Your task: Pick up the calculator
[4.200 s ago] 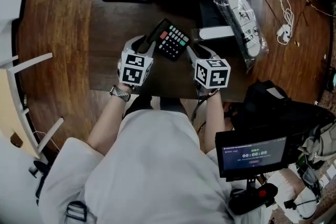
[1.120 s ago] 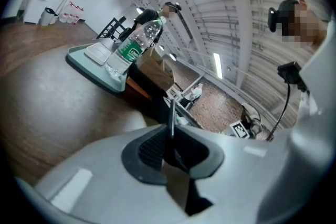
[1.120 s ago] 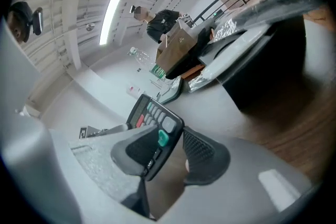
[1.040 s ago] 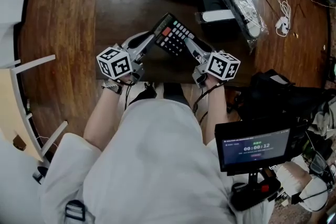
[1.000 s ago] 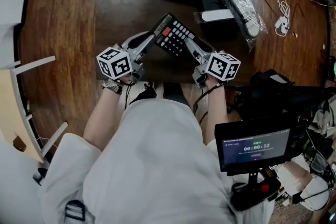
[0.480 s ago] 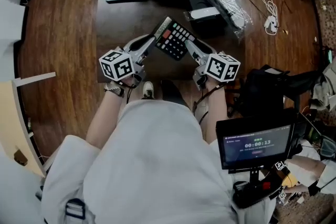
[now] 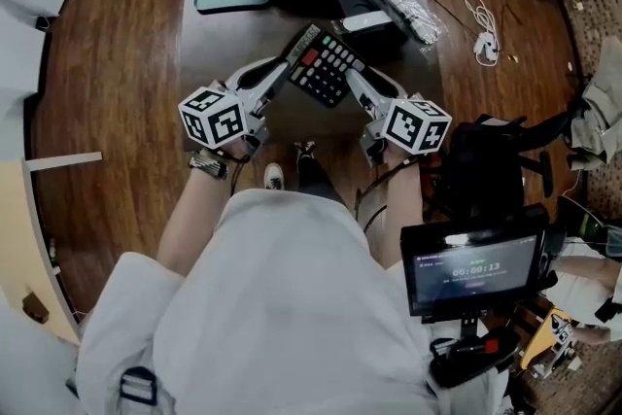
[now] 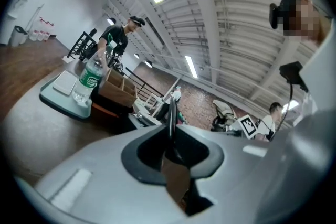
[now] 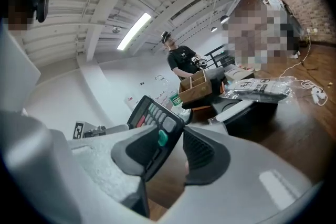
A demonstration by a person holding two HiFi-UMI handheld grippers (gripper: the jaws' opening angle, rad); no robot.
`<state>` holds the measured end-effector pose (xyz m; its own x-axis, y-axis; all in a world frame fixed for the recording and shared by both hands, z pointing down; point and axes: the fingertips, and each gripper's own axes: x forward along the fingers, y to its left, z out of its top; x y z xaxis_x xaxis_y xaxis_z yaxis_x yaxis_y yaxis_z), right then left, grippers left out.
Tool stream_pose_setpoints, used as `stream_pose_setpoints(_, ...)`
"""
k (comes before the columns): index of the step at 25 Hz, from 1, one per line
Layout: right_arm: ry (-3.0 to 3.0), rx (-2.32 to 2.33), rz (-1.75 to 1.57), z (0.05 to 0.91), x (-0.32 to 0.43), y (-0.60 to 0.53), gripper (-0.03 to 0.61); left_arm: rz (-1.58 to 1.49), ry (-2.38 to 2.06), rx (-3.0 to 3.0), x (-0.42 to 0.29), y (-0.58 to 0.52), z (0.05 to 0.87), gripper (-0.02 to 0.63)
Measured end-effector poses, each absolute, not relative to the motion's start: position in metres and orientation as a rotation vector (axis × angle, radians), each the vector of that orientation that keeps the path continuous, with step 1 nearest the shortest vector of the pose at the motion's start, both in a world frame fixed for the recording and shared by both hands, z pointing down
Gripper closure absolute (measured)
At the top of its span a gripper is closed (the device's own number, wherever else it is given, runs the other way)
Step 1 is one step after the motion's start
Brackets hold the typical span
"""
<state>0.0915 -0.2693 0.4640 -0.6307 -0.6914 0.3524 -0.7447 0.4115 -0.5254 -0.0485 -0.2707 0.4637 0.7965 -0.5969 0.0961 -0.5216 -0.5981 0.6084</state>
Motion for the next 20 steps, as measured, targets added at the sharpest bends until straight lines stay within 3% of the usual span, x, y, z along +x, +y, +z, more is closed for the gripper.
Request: stream_pose_setpoints(20, -2.811, 1.298, 0.48, 0.357, 0.092, -0.215, 0.425, -0.162, -0.823, 2.707, -0.045, -0.209, 0.359, 0.558)
